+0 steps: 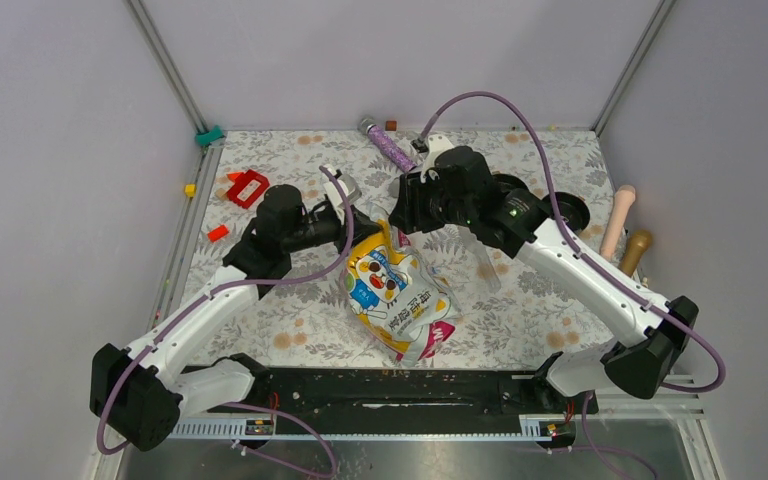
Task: Serve the pet food
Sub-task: Open the pet food bag at the center of the board.
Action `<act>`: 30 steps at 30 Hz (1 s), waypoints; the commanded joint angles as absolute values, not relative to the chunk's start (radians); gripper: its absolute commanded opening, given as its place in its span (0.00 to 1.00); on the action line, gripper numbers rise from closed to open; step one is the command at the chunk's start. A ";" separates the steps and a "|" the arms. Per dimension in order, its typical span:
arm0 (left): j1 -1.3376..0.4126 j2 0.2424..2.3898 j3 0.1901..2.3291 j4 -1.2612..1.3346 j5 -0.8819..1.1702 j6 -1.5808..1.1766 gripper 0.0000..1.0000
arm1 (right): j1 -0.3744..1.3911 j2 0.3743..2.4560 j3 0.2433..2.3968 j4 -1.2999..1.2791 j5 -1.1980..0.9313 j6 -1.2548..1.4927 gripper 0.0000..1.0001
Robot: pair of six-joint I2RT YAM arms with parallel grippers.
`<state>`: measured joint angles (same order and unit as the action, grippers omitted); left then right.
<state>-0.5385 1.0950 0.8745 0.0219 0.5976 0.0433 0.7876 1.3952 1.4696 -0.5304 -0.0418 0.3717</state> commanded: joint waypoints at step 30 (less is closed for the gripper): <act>-0.545 0.994 0.900 0.249 0.637 0.099 0.00 | 0.862 1.523 1.581 -0.716 0.280 0.376 0.44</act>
